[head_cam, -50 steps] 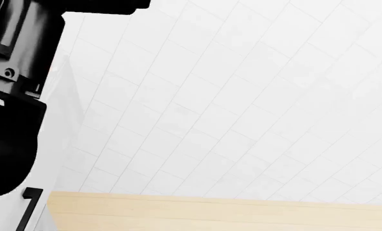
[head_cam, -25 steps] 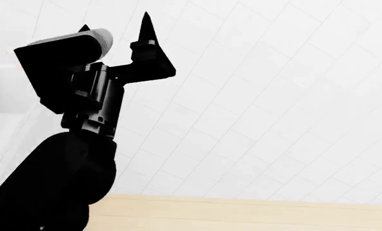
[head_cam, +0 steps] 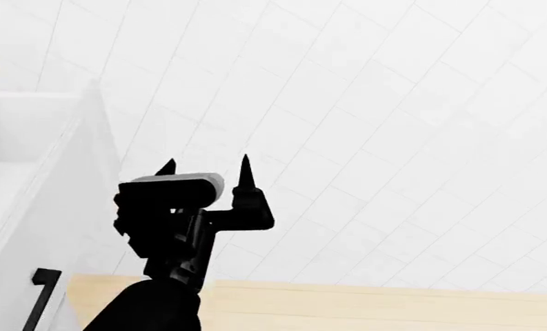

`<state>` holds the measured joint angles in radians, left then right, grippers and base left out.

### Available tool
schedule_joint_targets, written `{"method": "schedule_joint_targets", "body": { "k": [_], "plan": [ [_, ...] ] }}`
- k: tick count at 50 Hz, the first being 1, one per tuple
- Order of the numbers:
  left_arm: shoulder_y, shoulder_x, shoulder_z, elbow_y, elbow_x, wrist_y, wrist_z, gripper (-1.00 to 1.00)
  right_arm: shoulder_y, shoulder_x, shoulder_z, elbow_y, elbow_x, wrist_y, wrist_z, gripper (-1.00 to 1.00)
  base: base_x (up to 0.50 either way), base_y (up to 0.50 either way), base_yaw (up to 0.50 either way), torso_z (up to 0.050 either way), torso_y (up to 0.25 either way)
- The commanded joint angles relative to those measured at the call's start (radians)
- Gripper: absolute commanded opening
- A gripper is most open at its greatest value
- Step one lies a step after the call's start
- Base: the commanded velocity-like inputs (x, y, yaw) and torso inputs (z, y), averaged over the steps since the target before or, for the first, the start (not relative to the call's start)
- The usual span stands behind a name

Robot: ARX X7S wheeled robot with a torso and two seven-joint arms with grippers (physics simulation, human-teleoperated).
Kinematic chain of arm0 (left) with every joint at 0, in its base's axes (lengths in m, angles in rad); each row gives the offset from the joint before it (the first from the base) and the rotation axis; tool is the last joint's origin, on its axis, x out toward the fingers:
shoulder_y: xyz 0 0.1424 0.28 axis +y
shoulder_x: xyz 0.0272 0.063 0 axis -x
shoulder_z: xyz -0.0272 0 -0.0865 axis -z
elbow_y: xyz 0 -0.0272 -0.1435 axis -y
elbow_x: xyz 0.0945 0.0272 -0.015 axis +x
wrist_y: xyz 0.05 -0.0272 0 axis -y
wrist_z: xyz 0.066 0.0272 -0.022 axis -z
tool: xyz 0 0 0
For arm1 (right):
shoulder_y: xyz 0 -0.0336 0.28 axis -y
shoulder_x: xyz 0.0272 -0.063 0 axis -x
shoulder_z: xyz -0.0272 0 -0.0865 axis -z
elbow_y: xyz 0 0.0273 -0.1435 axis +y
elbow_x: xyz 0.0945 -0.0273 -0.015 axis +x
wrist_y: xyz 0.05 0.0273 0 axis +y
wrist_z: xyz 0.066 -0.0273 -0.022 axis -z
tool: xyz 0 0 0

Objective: Close the right drawer.

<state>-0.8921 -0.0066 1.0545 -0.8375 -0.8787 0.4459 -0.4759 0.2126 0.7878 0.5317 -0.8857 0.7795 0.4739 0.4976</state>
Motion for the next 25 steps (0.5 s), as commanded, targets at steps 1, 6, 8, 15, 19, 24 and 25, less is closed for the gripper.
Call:
{"method": "schedule_joint_targets", "body": {
  "k": [1, 6, 8, 15, 19, 24, 25],
  "plan": [
    [0.032, 0.006, 0.27, -0.243, -0.229, 0.197, 0.039, 1.0, -0.059, 0.002, 0.094, -0.064, 0.056, 0.017, 0.0, 1.0, 0.0, 0.0, 0.0, 0.0, 0.0],
    [0.071, 0.006, 0.321, -0.328, -0.32, 0.26, 0.093, 1.0, -0.074, -0.023, 0.072, -0.07, 0.033, 0.003, -0.002, 1.0, 0.0, 0.0, 0.0, 0.0, 0.0],
    [0.079, 0.006, 0.338, -0.36, -0.338, 0.271, 0.106, 1.0, -0.086, -0.023, 0.09, -0.079, 0.048, 0.004, -0.003, 1.0, 0.0, 0.0, 0.0, 0.0, 0.0],
    [0.109, 0.006, 0.364, -0.415, -0.404, 0.312, 0.144, 1.0, -0.068, -0.022, 0.038, -0.066, 0.025, 0.0, -0.003, 1.0, 0.0, 0.0, 0.0, 0.0, 0.0],
    [0.128, 0.006, 0.37, -0.452, -0.421, 0.325, 0.149, 1.0, -0.065, -0.027, 0.016, -0.057, 0.008, -0.007, -0.007, 1.0, 0.0, 0.0, 0.0, 0.0, 0.0],
    [0.134, 0.006, 0.375, -0.457, -0.433, 0.328, 0.134, 1.0, -0.074, -0.03, 0.008, -0.055, -0.004, -0.011, -0.012, 1.0, 0.0, 0.0, 0.0, 0.0, 0.0],
    [0.134, 0.006, 0.378, -0.457, -0.432, 0.328, 0.129, 1.0, -0.072, -0.03, 0.004, -0.053, -0.004, -0.011, -0.012, 1.0, 0.0, 0.0, 0.0, 0.0, 0.0]
  ]
}}
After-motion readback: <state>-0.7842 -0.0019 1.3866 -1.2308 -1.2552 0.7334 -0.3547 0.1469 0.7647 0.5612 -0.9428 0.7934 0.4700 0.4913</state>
